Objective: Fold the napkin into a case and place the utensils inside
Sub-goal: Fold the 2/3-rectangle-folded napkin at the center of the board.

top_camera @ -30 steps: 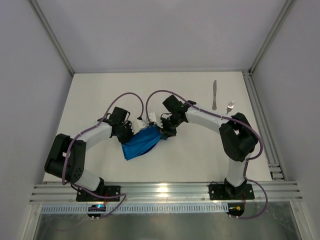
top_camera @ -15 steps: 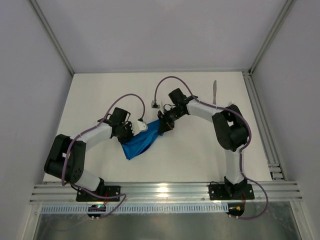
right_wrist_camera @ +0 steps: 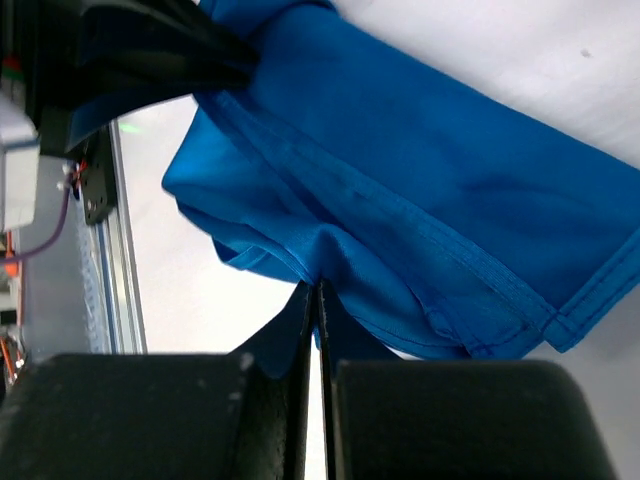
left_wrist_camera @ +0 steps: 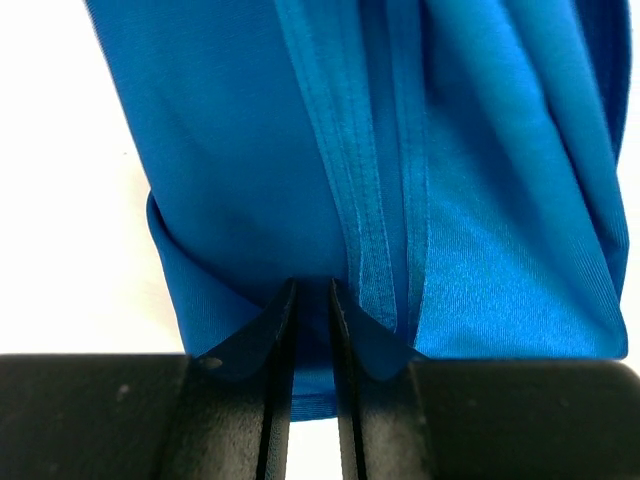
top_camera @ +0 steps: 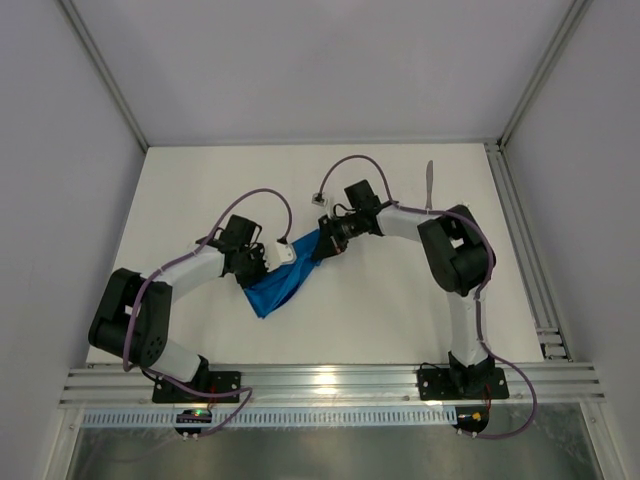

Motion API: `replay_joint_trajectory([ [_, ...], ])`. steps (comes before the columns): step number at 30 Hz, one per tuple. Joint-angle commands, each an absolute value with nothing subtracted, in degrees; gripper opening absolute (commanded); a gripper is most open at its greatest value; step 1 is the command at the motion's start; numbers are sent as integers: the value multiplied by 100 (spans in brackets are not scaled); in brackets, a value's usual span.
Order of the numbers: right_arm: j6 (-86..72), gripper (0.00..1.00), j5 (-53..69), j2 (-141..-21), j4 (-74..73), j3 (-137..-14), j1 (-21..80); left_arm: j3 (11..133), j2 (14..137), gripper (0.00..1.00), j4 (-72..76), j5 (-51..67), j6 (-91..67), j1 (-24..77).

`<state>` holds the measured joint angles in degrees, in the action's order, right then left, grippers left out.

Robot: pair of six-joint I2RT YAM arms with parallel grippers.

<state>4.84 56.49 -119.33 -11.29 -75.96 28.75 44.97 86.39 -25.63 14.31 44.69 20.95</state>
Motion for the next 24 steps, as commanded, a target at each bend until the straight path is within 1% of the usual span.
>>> replay_joint_trajectory([
  [1,-613,4,5335,-12181,-273,-7804,2865,4254,8894,21,-2813,1151,4614,2101],
  [7,-1809,4,5081,-12498,544,-7620,2874,4272,8912,21,-2821,1142,4632,2109],
  [13,-2723,4,4545,-12656,940,-7506,2874,4315,8921,25,-2804,1116,4632,2109],
  [17,-2673,4,4351,-12683,704,-7488,2874,4508,8781,36,-2935,1195,4474,2109],
  [24,-2435,4,4315,-12630,212,-7488,2874,5061,8534,48,-2997,1494,4079,2109],
])
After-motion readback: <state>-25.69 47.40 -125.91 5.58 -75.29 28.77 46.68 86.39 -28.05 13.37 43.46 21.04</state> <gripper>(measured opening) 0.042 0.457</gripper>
